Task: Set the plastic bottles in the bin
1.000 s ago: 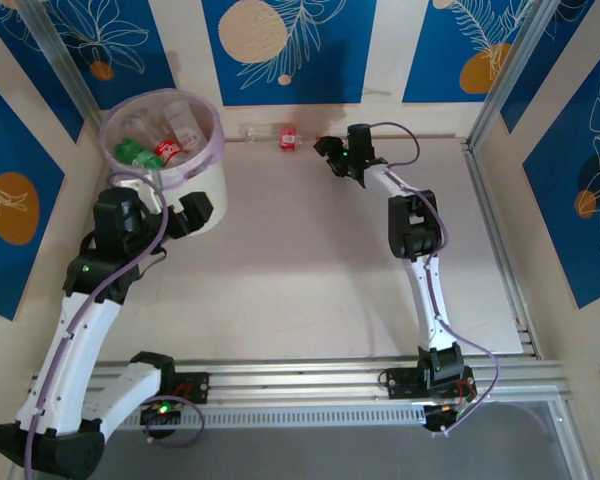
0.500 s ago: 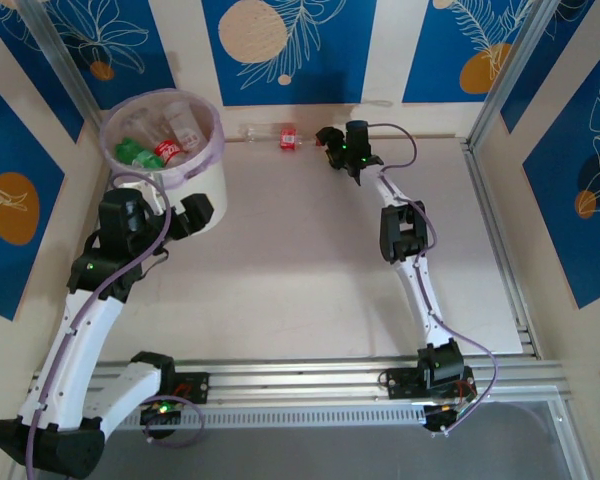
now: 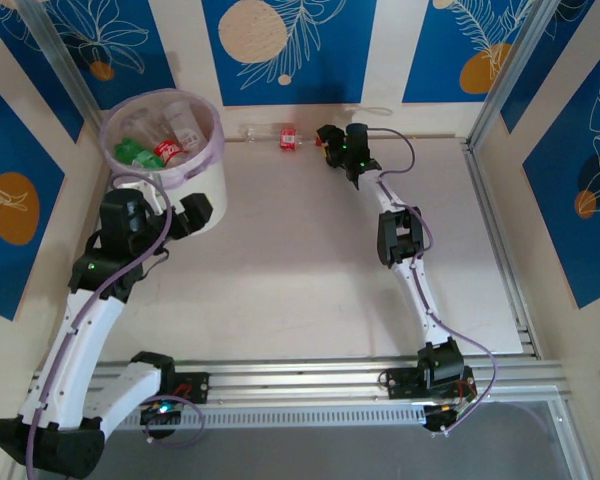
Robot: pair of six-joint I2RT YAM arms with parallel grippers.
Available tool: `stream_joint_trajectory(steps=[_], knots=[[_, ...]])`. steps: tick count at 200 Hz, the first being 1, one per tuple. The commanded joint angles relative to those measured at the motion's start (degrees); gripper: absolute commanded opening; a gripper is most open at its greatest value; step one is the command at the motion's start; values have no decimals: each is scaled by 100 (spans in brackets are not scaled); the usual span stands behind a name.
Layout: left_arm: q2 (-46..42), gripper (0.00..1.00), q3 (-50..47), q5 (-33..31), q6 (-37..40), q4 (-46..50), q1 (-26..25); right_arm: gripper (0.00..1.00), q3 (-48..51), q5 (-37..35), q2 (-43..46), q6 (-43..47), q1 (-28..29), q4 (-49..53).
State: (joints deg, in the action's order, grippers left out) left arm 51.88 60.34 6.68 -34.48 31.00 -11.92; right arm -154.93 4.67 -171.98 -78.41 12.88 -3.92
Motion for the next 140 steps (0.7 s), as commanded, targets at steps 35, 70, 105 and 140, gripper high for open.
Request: stream_joint_trajectory(steps=[35, 70, 105, 140], knots=[[146, 98, -102, -208, -189, -318, -43, 53, 17, 69, -606, -272, 36, 188], [208, 98, -112, -263, -198, -386, -39, 50, 55, 105, -652, -222, 22, 299], [226, 98, -119, -277, -187, -384, -38, 41, 99, 88, -688, -222, 34, 301], [193, 99, -121, -342, -133, -357, -43, 35, 86, 78, -705, -202, 39, 306]])
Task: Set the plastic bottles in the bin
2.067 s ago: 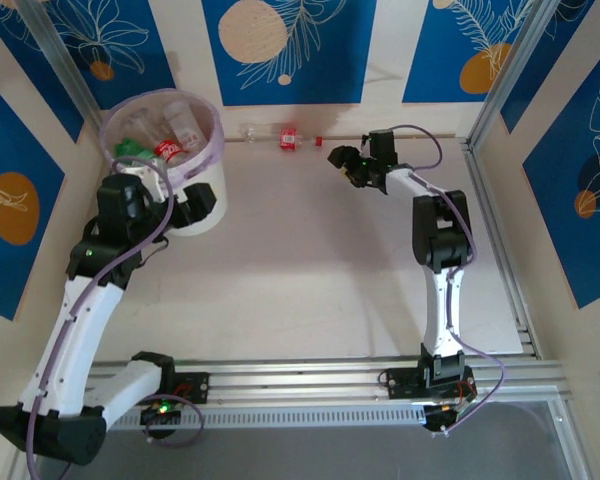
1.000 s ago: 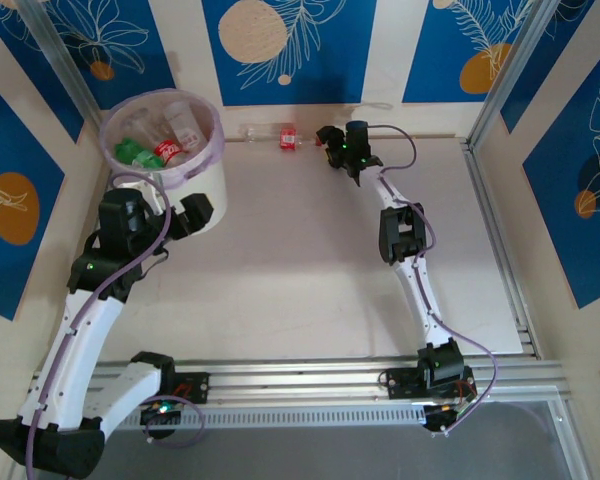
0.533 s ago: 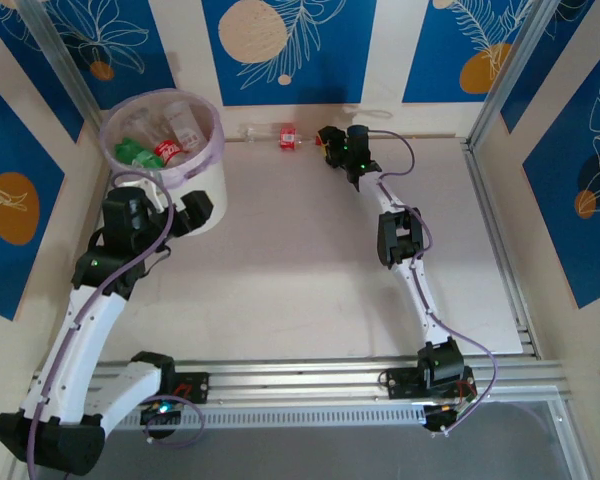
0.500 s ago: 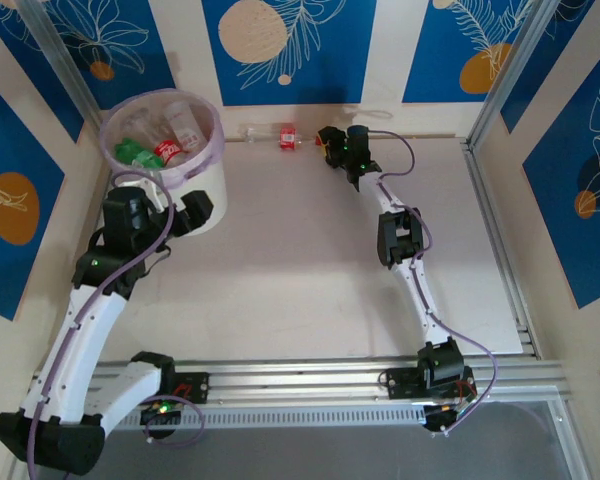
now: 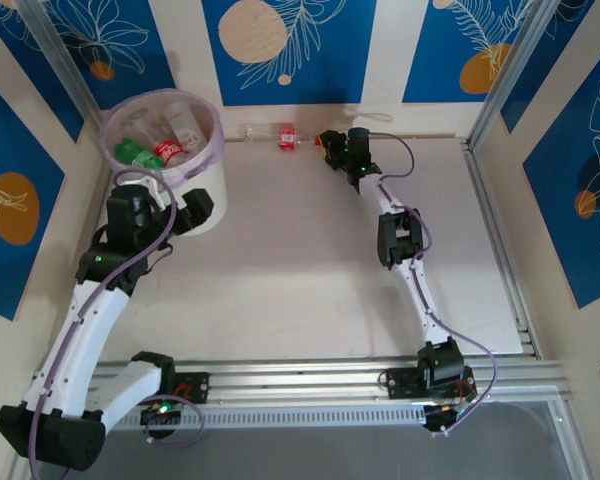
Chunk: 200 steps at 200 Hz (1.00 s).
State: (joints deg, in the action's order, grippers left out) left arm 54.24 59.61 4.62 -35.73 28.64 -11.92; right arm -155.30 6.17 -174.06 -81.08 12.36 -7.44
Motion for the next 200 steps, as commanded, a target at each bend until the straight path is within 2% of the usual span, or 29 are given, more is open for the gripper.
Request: stream_joint_trajectory(steps=[1, 22, 44, 55, 101, 132, 165, 200], knots=[[-39, 99, -48, -141, -7, -113, -41, 35, 123, -73, -498, 65, 91, 662], [-45, 99, -64, -155, 4, -108, -43, 37, 130, -16, -513, 92, 88, 610], [-47, 99, -83, -163, 2, -122, -43, 54, 209, 175, -548, -19, 93, 302], [-38, 99, -104, -157, -2, -138, -43, 58, 250, 216, -572, -132, 110, 135], [-54, 99, -150, -189, -30, -153, -29, 58, 203, 185, -638, -328, 242, 258], [-49, 99, -169, -180, -66, -194, -29, 59, 95, 91, -555, -355, 361, 798], [-72, 99, -168, -210, -74, -189, -35, 59, 521, -183, -195, -510, 503, 1113], [-160, 99, -174, -224, -99, -173, -33, 59, 884, -330, -14, -817, 691, 974]])
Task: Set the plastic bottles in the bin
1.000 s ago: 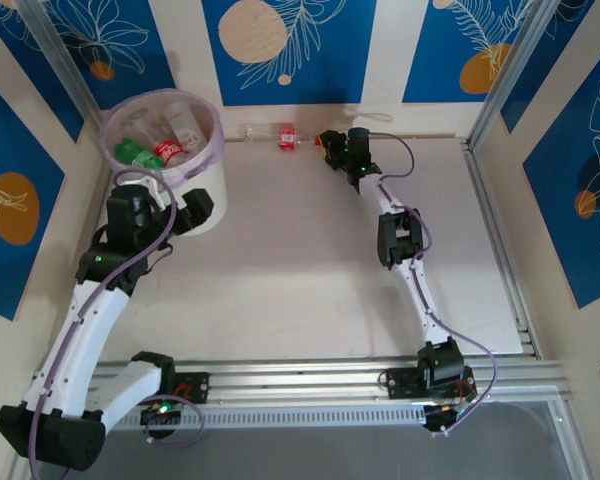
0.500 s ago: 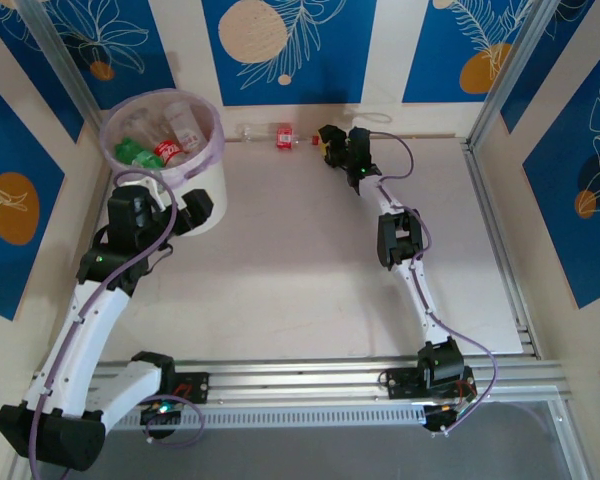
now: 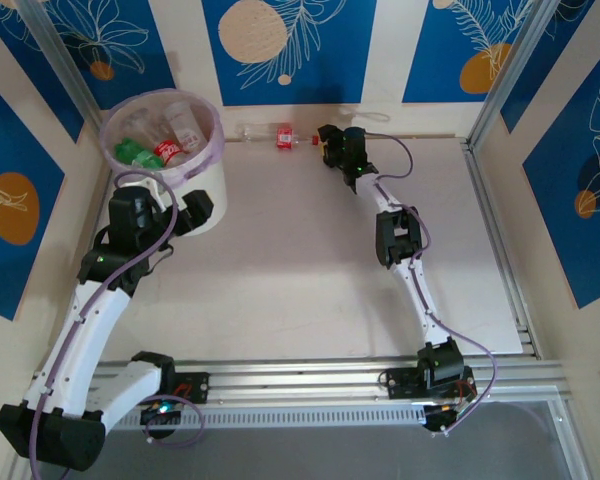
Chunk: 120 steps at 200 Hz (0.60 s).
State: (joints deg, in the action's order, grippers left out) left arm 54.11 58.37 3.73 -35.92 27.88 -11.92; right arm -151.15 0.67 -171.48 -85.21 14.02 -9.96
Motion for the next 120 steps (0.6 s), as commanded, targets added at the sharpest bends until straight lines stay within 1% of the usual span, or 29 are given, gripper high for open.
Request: stream_joint_trajectory(steps=[1, 20, 36, 49, 69, 97, 120], knots=[[-151, 99, -47, -135, -76, -93, -31, 59, 466, 213, -272, -411, 528, 1216], [-196, 99, -54, -211, -23, -29, -37, 59, 417, 123, -335, -553, 603, 1120], [-234, 99, -54, -225, -16, -13, -30, 59, 407, 222, -374, -671, 610, 1101], [-284, 99, -63, -221, -33, -26, -29, 60, 688, 175, -205, -649, 643, 1092], [-317, 99, -71, -232, -25, -19, -30, 59, 1193, 85, 71, -677, 711, 810], [-331, 99, -73, -242, -17, -27, -29, 59, 1429, 143, 233, -781, 777, 621], [-324, 99, -86, -251, -12, -63, -35, 60, 1064, 54, 52, -826, 813, 778]])
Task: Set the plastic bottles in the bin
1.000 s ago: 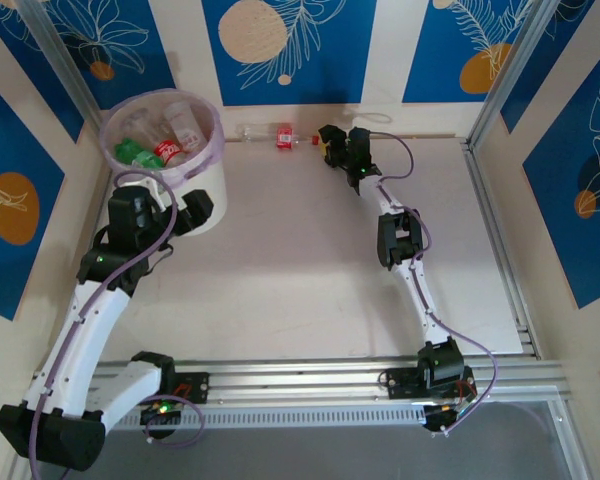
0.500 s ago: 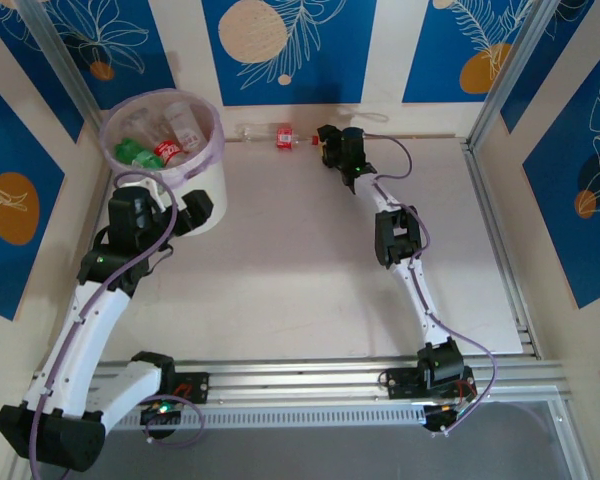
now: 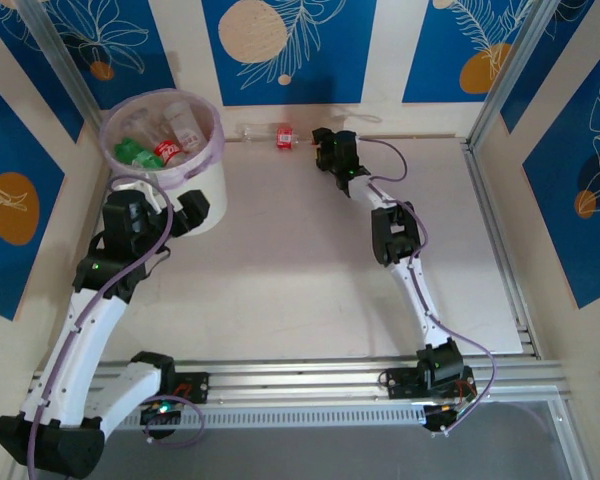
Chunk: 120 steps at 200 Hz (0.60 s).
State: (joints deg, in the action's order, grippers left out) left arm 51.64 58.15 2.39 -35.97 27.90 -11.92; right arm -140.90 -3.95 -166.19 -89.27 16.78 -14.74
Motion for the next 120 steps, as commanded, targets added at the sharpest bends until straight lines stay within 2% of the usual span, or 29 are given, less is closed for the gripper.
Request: stream_joint_trajectory(steps=[1, 47, 92, 120], knots=[[-76, 99, -61, -117, -7, -65, -37, 60, 11, 517, -490, -431, 538, 1256], [-85, 99, -120, -175, -7, -127, -34, 62, -1298, 429, -1396, -556, 472, 1531], [-51, 99, -177, -161, -70, -247, -29, 59, -1171, 331, -1281, -373, 407, 1587], [-31, 99, -199, -143, -111, -291, -29, 48, -1150, 287, -1258, -358, 388, 1609]])
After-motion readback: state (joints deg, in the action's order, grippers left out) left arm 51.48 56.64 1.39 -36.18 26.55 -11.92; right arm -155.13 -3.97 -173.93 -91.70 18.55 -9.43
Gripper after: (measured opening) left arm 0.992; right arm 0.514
